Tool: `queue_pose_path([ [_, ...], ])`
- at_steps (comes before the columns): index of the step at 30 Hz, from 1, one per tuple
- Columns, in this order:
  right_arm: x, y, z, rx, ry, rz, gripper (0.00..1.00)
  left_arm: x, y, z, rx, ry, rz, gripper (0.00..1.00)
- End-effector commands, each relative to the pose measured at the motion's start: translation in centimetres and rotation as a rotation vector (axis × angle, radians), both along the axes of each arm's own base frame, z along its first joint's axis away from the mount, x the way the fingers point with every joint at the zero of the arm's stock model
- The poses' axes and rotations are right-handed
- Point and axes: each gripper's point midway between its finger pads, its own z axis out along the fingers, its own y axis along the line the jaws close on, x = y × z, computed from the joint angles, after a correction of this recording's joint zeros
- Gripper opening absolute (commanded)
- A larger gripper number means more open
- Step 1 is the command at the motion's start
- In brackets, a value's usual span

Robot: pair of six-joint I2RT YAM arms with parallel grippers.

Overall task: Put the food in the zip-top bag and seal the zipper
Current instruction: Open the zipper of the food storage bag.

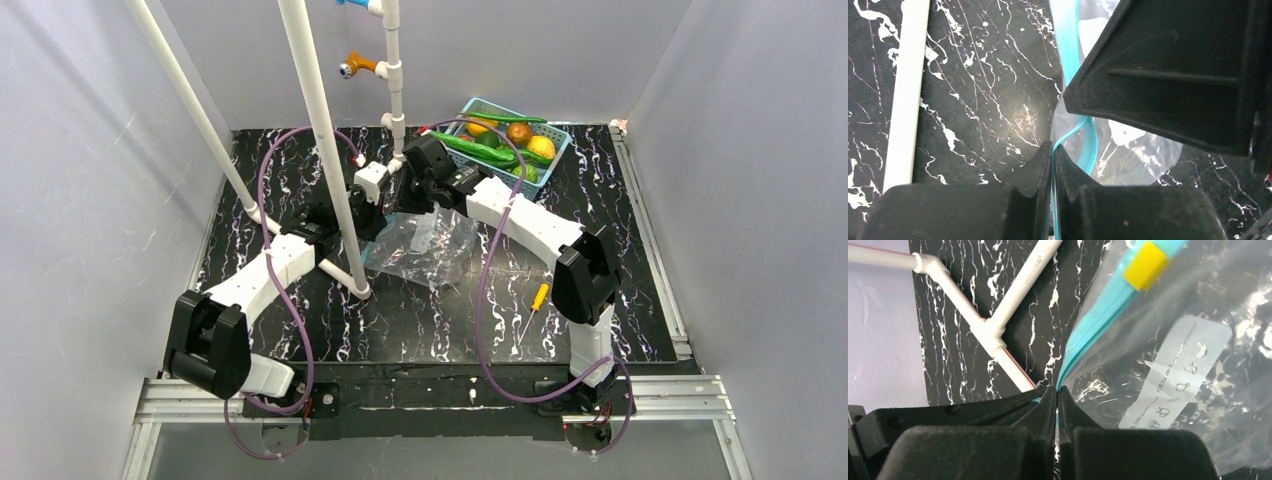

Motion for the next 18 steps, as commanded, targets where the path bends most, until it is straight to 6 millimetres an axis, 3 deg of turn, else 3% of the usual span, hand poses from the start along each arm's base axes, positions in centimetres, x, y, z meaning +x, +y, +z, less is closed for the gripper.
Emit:
queue_pose_path([
  [1,-0.9,0.3,3.8,0.087,-0.091,0.115,0.03,0.4,-0.2,1.4,-0.007,-0.037,-0.005,0.0],
  [4,-0.7,-1.1,3.4,0.031,-0.121,0.132,0.33,0.2,-0.2,1.6,-0.033,-0.04,0.011,0.0],
  [8,-0.8,-3.2,3.1,-0.022,-0.165,0.103,0.5,1.2,0.7,2.3,-0.094,-0.058,0.133,0.0],
  [11,-1.1,-3.4,3.6,-0.004,-0.189,0.101,0.57,2.0,1.8,2.4,-0.122,-0.053,0.246,0.0],
  [18,-0.9,-0.5,2.9,-0.014,-0.165,0.135,0.63,1.8,1.2,2.9,-0.187,-0.029,0.255,0.0],
])
